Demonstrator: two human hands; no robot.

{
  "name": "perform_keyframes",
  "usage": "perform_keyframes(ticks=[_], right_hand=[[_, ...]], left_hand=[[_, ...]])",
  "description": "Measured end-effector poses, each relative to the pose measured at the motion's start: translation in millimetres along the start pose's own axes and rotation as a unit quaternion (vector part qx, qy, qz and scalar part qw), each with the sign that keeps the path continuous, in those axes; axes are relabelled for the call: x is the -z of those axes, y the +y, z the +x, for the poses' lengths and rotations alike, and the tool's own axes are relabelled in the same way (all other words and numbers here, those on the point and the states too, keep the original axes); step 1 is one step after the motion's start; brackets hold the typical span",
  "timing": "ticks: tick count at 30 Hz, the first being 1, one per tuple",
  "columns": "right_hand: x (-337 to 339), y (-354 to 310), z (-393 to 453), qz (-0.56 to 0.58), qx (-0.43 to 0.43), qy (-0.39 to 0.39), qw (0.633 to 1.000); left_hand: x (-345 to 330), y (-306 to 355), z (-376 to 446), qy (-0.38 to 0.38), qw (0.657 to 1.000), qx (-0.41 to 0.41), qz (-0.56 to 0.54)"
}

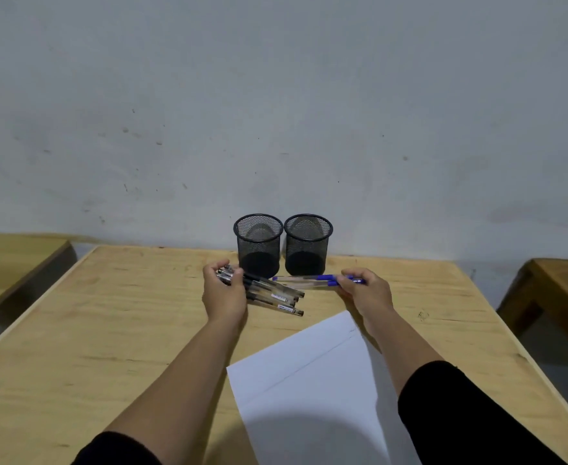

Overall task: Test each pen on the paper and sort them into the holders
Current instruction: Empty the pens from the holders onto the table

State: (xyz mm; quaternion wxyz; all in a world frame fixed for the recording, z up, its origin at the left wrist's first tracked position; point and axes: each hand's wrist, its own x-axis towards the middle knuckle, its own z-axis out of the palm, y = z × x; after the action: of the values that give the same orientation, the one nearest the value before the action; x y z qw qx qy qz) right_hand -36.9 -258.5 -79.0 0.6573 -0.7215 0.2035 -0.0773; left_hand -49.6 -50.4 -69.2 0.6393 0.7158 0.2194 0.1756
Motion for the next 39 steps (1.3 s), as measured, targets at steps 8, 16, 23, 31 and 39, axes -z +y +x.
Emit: perform_keyframes(ticks=[8,16,23,31,39], right_hand=[[2.0,-0.3,-0.8,-0.201,0.127,-0.057,0.970],[-11.8,-10.4,-28.2,-0.285,0.244,-0.068,0.924],[-33.5,-5.7,-55.8,-0.384,0.250,-0.188,0.869],[-32.9,-17.8,-63.7,-0.260,0.201,-0.180,0.927],[-41.7,-39.9,-85.4,0.107,0.076,-0.257,0.957]], left_hand=[[22.3,-24.1,19.7,-0.066,0.954,-0.174,0.235],[55.5,-24.3,10.9,-0.127,0.917,-0.267,0.266],[69.6,-32.9,6.8,-0.180,0.872,-0.296,0.345],[71.9,-28.0,0.3,-0.176,0.894,-0.282,0.299],[53.2,8.5,-38.5,-0.157,0.945,-0.260,0.120]])
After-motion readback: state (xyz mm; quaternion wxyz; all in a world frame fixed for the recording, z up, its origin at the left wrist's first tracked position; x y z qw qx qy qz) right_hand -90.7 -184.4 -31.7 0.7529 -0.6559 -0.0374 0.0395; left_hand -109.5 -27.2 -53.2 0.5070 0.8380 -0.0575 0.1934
